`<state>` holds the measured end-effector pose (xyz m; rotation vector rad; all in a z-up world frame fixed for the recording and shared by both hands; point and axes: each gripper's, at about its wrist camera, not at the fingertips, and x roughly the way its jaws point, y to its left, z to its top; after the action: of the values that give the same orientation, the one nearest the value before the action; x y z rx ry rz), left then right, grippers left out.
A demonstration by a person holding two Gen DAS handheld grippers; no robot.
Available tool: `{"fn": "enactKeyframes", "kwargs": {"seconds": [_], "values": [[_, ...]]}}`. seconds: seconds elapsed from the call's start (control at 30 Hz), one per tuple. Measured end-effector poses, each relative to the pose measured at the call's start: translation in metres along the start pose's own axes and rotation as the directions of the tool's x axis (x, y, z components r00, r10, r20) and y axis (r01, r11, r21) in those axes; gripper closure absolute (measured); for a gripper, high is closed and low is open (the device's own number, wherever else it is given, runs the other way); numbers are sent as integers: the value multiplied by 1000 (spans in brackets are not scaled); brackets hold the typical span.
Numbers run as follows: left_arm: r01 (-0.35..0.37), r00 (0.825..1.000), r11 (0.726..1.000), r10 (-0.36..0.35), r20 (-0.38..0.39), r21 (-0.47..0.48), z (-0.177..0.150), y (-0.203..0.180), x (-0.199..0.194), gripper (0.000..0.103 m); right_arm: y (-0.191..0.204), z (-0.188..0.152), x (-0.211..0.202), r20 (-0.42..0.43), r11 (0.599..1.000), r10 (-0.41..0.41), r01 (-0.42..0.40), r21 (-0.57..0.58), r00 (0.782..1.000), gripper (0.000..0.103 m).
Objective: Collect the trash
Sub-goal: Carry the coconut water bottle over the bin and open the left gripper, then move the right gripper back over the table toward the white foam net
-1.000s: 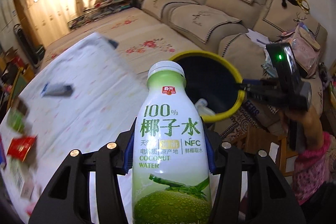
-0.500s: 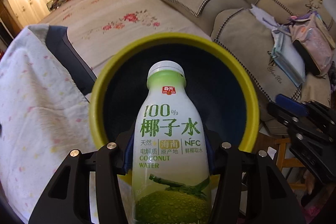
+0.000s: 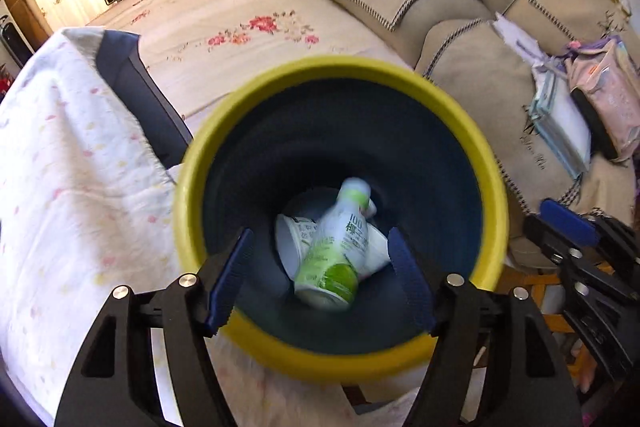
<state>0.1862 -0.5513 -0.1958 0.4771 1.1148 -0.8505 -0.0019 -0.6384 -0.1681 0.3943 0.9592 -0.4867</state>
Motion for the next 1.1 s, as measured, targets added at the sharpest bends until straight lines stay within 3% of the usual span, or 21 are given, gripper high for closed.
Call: {"fn": "enactKeyframes", "kwargs": {"seconds": [0.1, 0.23, 0.47, 0.63, 0.8, 0.93, 1.03, 1.1], "values": [[19, 998, 999, -17, 67, -27, -16, 12, -36, 33, 8, -2, -3, 2, 1000, 9, -9, -12, 1000, 73], [8, 981, 997, 6, 192, -71, -53, 37, -96, 24, 25, -3, -6, 3, 999, 25, -25, -44, 1000, 73], [-38, 925, 978, 112, 362, -204, -141, 103, -197, 10, 79, -1, -16, 15, 988, 87, -85, -131, 996, 70], [-146, 870, 921, 292, 396, -360, -225, 165, -255, 9, 148, -7, -23, -5, 950, 183, -178, -255, 983, 67], [-223, 831, 826, 439, 343, -518, -301, 218, -292, 8, 235, -22, -31, -75, 859, 301, -304, -412, 951, 59], [-247, 806, 762, 505, 309, -599, -346, 249, -308, 8, 297, -38, -44, -128, 772, 383, -393, -499, 915, 58], [-266, 786, 732, 541, 298, -628, -367, 257, -313, 6, 337, -47, -56, -166, 701, 450, -462, -544, 878, 43], [-264, 786, 728, 543, 297, -632, -369, 251, -310, 6, 360, -55, -60, -188, 656, 472, -486, -578, 861, 31]]}}
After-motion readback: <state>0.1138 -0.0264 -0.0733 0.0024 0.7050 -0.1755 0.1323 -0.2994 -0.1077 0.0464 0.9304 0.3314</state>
